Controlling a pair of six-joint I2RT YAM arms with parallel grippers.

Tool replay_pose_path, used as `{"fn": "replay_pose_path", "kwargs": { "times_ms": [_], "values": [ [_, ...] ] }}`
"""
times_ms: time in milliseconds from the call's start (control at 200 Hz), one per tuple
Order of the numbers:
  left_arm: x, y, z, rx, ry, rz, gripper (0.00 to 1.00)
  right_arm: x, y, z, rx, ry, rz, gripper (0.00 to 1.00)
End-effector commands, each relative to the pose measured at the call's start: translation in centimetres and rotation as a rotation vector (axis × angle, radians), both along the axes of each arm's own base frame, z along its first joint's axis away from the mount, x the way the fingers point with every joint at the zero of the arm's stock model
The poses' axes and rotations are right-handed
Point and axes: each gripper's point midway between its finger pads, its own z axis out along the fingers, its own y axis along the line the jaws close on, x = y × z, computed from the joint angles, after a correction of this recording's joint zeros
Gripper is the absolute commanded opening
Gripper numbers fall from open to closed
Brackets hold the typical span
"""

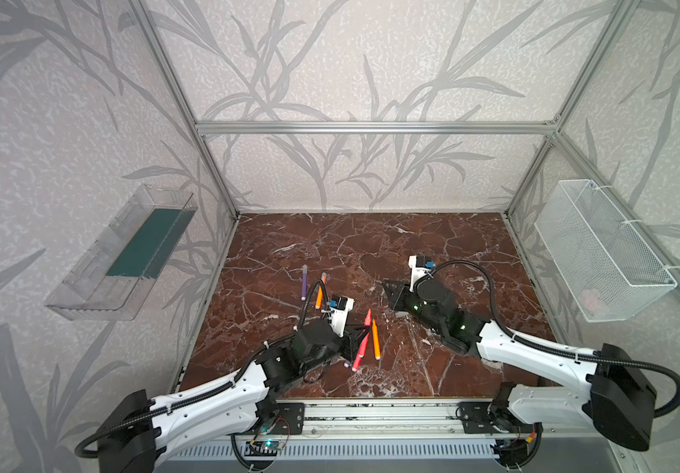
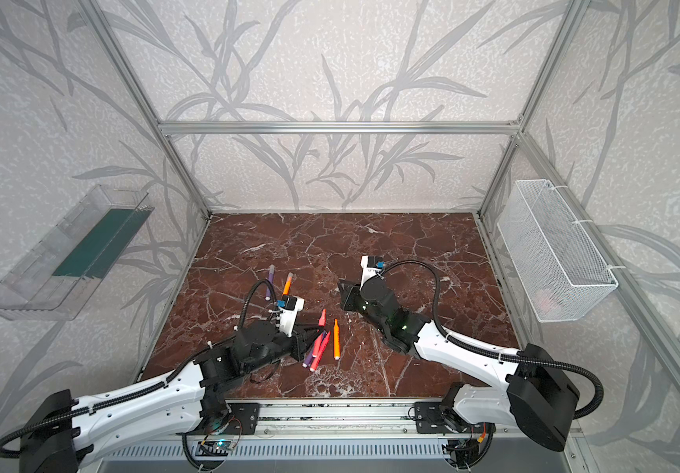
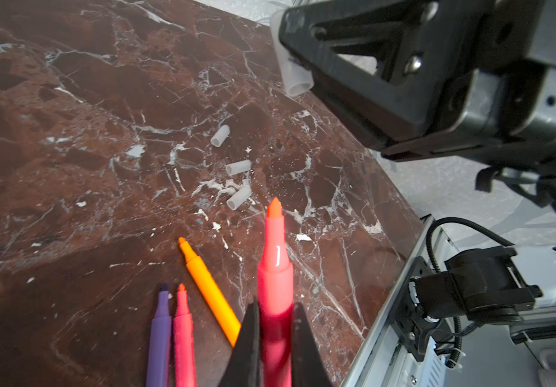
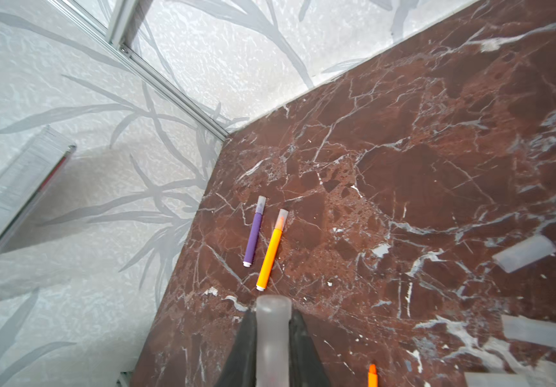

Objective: Insert pens into pen caps
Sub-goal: Put on the pen cap to the pen.

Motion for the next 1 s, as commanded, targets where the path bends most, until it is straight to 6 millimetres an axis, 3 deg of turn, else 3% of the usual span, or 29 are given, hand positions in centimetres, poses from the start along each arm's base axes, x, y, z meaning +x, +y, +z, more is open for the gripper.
{"fn": "replay_pose_path", "kwargs": {
  "times_ms": [0, 335, 994],
  "values": [
    [0.6, -1.1, 3.1, -0.084, -0.050, -0.006, 0.00, -0.5, 1.1, 1.4, 0.100, 0.001, 0.046, 0.00],
    [1.7, -1.6, 3.5, -0.075, -0.072, 0.025, 0.00, -0.7, 2.5, 0.6, 0.133, 0.021, 0.098, 0.00],
    [2.8, -2.0, 3.5, -0.049, -0.074, 0.058, 0.00, -1.5, 1.7, 1.0, 0.144, -0.002, 0.088, 0.00]
  ]
}}
